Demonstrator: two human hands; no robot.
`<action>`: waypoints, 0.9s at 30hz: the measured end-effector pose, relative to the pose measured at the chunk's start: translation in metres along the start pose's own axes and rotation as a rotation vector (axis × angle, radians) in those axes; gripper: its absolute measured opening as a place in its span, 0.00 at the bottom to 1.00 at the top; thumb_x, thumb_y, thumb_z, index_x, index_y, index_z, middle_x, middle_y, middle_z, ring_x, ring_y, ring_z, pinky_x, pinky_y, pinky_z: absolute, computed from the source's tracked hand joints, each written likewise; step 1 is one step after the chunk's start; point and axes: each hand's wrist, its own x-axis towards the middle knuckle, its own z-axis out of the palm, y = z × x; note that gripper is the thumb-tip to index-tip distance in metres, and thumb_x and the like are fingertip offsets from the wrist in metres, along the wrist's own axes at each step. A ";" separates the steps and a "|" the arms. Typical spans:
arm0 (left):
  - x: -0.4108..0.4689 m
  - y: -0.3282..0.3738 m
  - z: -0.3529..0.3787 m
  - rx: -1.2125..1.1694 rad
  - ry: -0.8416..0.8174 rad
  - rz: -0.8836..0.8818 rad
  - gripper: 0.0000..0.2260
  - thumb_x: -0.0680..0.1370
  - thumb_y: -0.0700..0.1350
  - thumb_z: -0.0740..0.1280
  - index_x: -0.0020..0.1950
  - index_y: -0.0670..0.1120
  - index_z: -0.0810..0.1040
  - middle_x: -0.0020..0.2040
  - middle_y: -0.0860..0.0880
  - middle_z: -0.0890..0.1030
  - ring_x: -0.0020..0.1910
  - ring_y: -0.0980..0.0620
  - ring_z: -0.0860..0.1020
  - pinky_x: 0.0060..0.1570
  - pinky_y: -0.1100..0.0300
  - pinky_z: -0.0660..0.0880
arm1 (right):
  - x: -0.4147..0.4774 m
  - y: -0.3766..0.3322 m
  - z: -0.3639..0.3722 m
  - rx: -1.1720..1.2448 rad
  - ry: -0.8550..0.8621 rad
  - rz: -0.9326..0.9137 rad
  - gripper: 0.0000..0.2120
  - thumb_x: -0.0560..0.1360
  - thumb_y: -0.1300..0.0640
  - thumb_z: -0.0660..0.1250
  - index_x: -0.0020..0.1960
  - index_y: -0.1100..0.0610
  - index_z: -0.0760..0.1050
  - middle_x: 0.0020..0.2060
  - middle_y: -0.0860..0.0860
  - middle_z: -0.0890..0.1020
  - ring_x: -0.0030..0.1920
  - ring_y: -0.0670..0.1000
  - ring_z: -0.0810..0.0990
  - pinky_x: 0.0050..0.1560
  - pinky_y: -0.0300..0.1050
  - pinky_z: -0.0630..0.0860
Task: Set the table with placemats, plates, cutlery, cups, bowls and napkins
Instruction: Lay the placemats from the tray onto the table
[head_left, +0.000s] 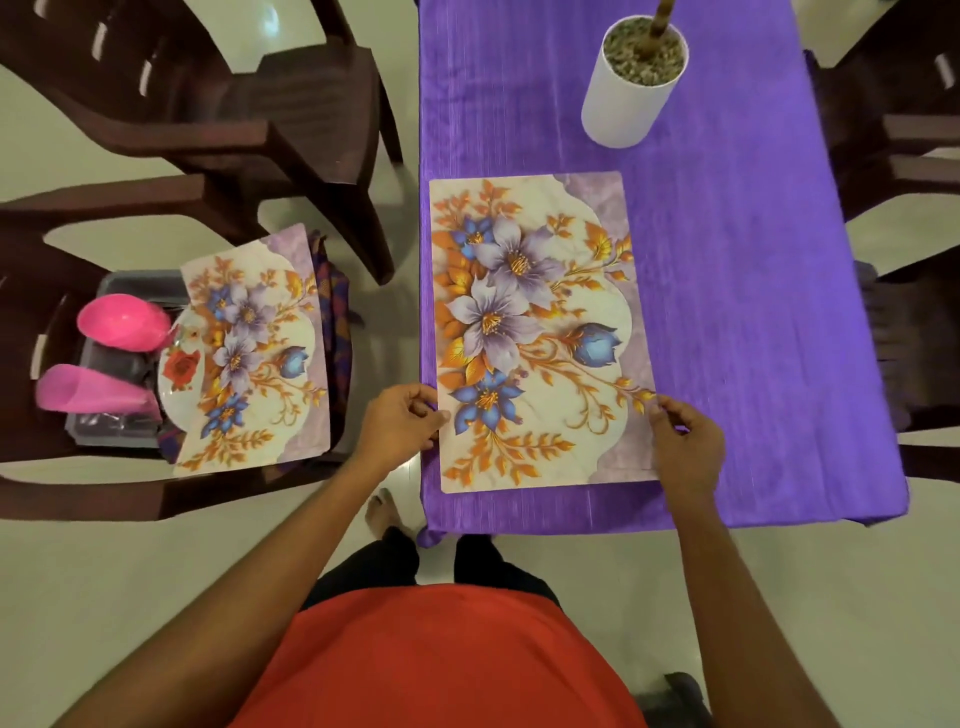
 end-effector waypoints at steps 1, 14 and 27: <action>-0.001 0.001 0.001 0.046 0.012 0.011 0.06 0.75 0.43 0.75 0.49 0.47 0.80 0.40 0.48 0.83 0.41 0.47 0.84 0.41 0.48 0.84 | 0.000 0.002 -0.001 0.002 -0.002 -0.001 0.10 0.79 0.55 0.70 0.56 0.59 0.84 0.42 0.51 0.83 0.39 0.46 0.78 0.39 0.35 0.73; -0.007 -0.002 0.015 0.287 0.160 0.143 0.20 0.75 0.42 0.75 0.64 0.47 0.73 0.43 0.52 0.78 0.41 0.55 0.78 0.39 0.63 0.76 | -0.001 0.018 0.001 -0.091 -0.010 -0.063 0.12 0.79 0.48 0.69 0.59 0.53 0.83 0.46 0.49 0.82 0.44 0.49 0.81 0.42 0.38 0.75; -0.004 -0.004 0.008 0.266 0.106 0.180 0.20 0.74 0.38 0.74 0.63 0.48 0.73 0.43 0.50 0.78 0.43 0.52 0.79 0.46 0.54 0.81 | -0.010 0.016 0.005 -0.335 0.032 -0.171 0.15 0.81 0.46 0.66 0.61 0.53 0.81 0.47 0.50 0.79 0.46 0.50 0.78 0.40 0.38 0.70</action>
